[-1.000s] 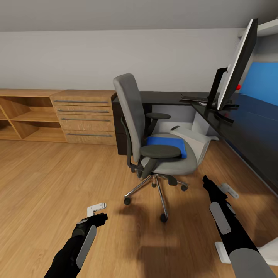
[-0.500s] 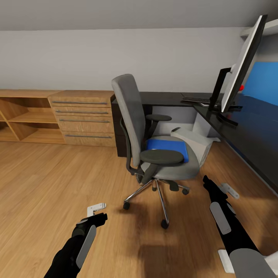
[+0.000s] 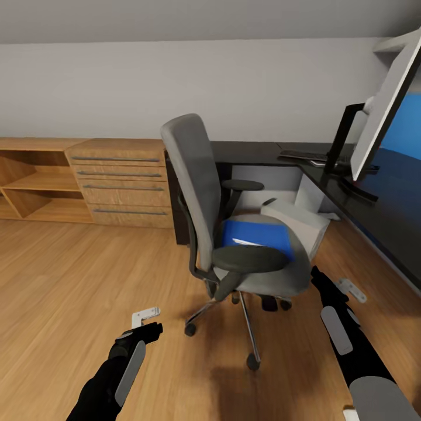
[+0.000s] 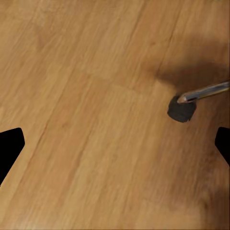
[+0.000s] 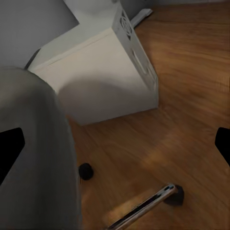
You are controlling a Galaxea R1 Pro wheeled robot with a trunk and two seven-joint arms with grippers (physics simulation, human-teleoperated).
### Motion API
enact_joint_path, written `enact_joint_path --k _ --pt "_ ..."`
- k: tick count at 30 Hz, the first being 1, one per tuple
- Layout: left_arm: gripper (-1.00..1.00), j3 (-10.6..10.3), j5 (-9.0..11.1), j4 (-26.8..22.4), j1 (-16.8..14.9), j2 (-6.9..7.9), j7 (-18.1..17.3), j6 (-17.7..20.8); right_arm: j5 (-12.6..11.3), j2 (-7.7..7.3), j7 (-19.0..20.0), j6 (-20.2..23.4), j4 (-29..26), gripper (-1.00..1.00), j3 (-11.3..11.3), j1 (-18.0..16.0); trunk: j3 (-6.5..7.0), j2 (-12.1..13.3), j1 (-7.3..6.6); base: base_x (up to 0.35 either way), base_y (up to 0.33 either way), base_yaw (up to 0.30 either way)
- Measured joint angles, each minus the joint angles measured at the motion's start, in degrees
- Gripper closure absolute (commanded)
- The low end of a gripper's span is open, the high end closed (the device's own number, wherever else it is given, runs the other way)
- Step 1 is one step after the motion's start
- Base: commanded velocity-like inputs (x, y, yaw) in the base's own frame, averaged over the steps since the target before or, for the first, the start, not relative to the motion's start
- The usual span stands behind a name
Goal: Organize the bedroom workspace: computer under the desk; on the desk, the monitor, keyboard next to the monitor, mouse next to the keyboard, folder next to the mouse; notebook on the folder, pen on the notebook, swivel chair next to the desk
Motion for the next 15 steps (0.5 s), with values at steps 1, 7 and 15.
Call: enact_joint_path --k 1,7,15 --pt "-1.00 0.00 0.00 0.00 0.01 0.00 -0.02 0.00 0.02 -0.02 0.00 0.00 0.00 -1.00 -0.18 0.00 0.00 0.00 0.00 0.320 0.000 0.000" --pt "-1.00 0.01 0.00 -0.01 0.00 0.00 -0.01 0.01 0.36 -0.03 0.00 -0.08 -0.05 -1.00 -0.55 -0.02 0.00 -0.01 -0.01 0.316 0.000 0.000" --pt "-1.00 0.10 0.09 -0.07 0.02 0.11 -0.10 0.01 0.55 -0.03 0.00 -0.08 -0.07 -1.00 -0.66 -0.04 0.01 -0.01 -0.01 0.222 0.000 0.000"
